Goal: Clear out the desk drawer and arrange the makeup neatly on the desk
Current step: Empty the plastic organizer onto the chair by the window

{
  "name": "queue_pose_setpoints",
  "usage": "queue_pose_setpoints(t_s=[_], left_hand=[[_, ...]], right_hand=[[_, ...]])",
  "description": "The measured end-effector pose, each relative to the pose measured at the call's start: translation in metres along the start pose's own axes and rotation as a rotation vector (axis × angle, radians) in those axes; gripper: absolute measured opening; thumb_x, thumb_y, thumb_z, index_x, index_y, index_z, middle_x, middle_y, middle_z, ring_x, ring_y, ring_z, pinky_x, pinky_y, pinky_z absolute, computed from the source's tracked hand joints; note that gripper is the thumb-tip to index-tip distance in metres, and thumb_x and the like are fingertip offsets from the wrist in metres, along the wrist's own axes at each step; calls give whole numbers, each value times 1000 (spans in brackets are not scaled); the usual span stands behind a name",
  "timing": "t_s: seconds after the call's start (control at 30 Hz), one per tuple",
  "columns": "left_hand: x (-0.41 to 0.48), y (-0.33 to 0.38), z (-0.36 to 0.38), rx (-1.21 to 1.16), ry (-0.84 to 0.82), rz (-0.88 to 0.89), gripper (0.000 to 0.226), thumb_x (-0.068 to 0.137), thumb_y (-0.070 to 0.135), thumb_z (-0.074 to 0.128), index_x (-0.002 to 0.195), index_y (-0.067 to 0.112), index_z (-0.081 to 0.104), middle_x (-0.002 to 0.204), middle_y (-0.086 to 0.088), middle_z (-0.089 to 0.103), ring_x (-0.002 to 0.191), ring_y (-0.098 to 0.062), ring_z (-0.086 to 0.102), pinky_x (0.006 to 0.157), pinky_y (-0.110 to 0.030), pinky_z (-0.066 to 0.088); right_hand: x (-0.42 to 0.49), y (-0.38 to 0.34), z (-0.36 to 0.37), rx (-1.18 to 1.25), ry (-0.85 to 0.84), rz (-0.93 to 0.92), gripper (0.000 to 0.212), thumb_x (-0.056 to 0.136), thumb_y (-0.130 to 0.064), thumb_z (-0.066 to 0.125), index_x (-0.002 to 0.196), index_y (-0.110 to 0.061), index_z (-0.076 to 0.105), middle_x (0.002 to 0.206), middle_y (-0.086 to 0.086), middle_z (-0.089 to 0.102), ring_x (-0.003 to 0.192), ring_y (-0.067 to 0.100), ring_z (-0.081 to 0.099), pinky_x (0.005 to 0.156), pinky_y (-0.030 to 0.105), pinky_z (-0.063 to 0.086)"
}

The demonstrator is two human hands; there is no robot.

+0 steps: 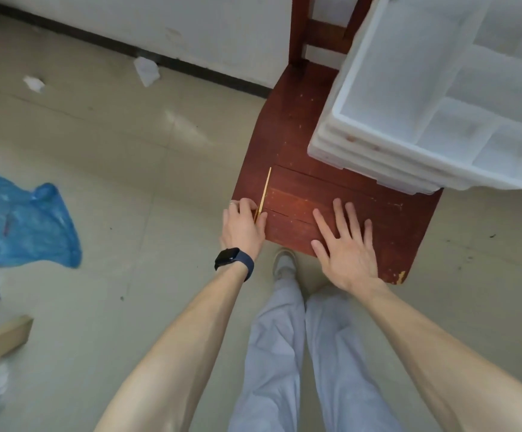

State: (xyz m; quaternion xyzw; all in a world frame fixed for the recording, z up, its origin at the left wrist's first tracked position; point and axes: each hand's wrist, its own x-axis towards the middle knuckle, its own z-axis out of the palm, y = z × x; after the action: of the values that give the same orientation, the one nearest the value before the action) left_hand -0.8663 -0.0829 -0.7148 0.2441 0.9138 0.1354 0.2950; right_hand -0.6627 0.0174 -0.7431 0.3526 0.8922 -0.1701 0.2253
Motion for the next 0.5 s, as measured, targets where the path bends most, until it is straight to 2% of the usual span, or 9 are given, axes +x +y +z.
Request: queue_pose_setpoints(t_s=[0.17,0.27,0.33,0.37,0.4,0.47,0.5], left_hand=[[2,5,2,206,-77,8,20,105,22,43,114,9,54,117,-11,54,112,-30,49,75,-44,44],[-4,11,-9,311,-165,16,20,106,21,40,116,9,52,119,-11,53,113,-30,51,78,-44,47],[-10,17,-22,268,-220,23,17,105,19,40,114,9,51,115,-11,56,108,-32,54,80,-45,47],[-16,21,-29,225,-246,34,14,105,18,41,112,10,50,111,-11,57,104,-32,56,79,-44,47],[-22,28,-39,179,-268,56,12,105,19,41,109,12,49,106,-10,59,100,-33,57,77,-43,46],[-37,48,-60,101,-292,123,9,105,22,41,105,16,48,99,-8,62,91,-32,59,72,-41,45],[-46,62,-74,59,-289,162,8,104,23,41,104,18,47,98,-6,63,89,-31,60,70,-41,45]], right_hand=[[2,-3,2,2,-24,1,63,103,-56,17,158,-41,-9,168,4,-15,155,28,-15,120,60,0],[2,-3,-16,26,-138,-3,68,103,-54,27,158,-42,-11,167,3,-21,154,27,-19,122,60,5],[4,-6,-39,89,-246,5,72,101,-54,35,160,-39,-3,168,4,-18,155,26,-15,124,57,9],[5,-9,-55,176,-289,38,70,101,-55,39,161,-35,8,170,5,-6,156,27,-3,124,53,13],[5,-11,-75,331,-309,102,68,100,-55,44,160,-30,22,168,7,15,154,27,16,123,48,20],[-2,-18,-115,803,-289,280,61,95,-56,57,147,-25,49,145,4,57,132,21,55,113,41,41],[-11,-20,-139,1031,-267,340,56,93,-56,62,139,-25,57,130,1,68,115,16,66,103,38,50]])
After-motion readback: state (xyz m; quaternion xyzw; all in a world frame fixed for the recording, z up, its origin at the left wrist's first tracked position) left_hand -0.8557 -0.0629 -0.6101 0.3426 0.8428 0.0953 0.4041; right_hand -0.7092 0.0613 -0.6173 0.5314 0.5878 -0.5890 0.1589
